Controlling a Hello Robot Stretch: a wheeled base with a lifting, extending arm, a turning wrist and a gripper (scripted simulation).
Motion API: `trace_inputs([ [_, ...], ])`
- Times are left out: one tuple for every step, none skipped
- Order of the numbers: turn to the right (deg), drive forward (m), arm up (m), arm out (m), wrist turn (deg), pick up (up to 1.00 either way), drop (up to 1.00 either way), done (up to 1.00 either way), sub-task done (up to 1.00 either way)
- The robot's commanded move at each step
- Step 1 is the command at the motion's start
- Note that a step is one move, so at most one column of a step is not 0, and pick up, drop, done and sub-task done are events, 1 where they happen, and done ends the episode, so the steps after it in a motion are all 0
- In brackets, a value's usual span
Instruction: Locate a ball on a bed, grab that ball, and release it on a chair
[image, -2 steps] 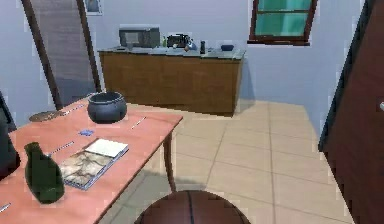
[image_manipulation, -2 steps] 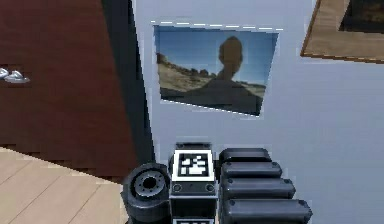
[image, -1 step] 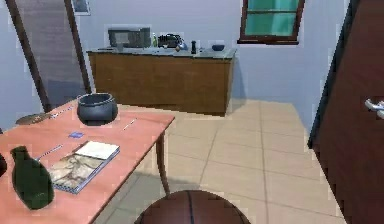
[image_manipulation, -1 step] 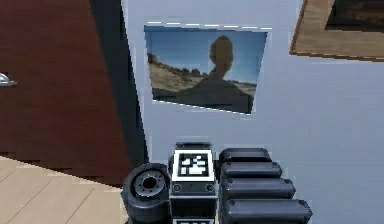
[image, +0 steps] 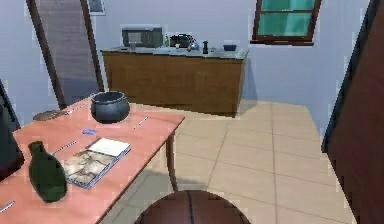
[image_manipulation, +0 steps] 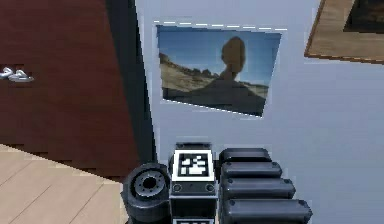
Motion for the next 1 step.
trace_inputs([
  [6.0,0.0,0.0,0.0,0.0,0.0,0.0,0.0,0.0],
])
